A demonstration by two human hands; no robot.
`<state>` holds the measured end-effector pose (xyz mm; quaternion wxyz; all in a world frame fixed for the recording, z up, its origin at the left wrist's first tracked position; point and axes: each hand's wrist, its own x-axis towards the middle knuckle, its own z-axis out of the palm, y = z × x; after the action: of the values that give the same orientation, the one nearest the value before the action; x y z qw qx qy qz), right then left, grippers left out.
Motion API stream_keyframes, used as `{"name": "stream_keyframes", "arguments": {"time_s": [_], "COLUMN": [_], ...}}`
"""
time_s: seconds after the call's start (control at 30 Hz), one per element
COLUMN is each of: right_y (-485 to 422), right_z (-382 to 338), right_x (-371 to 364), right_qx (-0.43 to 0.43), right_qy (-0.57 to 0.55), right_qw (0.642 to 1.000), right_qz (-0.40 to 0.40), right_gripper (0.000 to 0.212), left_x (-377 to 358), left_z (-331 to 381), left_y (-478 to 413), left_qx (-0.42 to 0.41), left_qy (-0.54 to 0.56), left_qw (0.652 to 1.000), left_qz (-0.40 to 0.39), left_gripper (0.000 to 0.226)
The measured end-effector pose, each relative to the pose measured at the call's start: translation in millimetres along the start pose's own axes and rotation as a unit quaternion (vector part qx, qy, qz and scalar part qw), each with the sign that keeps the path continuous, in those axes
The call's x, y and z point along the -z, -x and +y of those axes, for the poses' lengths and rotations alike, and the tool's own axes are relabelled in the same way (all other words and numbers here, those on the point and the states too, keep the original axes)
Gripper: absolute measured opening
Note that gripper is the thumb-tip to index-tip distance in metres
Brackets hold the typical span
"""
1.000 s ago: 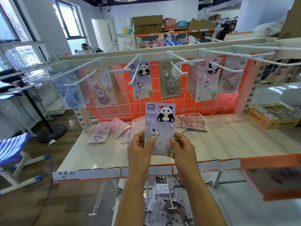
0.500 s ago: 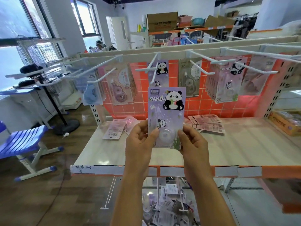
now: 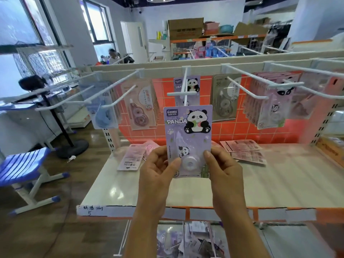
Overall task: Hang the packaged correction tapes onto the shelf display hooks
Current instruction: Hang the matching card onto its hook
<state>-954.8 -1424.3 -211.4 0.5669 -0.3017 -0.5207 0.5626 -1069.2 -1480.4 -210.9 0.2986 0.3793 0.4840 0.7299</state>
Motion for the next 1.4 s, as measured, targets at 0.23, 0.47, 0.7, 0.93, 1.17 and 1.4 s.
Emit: {"name": "stream_keyframes", "arguments": {"time_s": [0.23,0.47,0.7,0.93,1.17,1.4], "right_y": [-9.2,-19.4,-35.4,-57.2,-86.6,-118.1], "right_z": [3.4,10.1,22.8,35.9,52.6,69.1], "right_x": [-5.8,-7.1,-7.2,-13.9,-28.1,-37.2], "right_qx": [0.015,0.008,-0.023,-0.037,-0.04,-0.028], "right_qy": [-0.016,-0.011,0.007,0.03,0.032,0.045], "right_qw": [1.0,0.999,0.999,0.997,0.992,0.983], "right_qz": [0.013,0.029,0.042,0.063,0.113,0.174], "right_gripper": [0.019,0.017,0.017,0.021,0.026,0.016], "left_x": [1.9,-0.9,-1.6,-1.3,1.3,-1.1], "left_z": [0.3,-5.1,-16.2,-27.6,-39.0,-44.6], "left_y": [-10.0,-21.0,-42.4,-70.3,-104.2,-142.9], "left_qx": [0.004,0.001,0.01,0.03,0.06,0.062], "left_qy": [0.018,-0.007,-0.008,-0.031,-0.072,-0.119], "left_qw": [1.0,1.0,1.0,0.998,0.995,0.991], "left_qz": [-0.003,-0.004,0.025,0.046,0.033,0.015], "left_gripper": [0.024,0.035,0.03,0.029,0.02,0.017]}}
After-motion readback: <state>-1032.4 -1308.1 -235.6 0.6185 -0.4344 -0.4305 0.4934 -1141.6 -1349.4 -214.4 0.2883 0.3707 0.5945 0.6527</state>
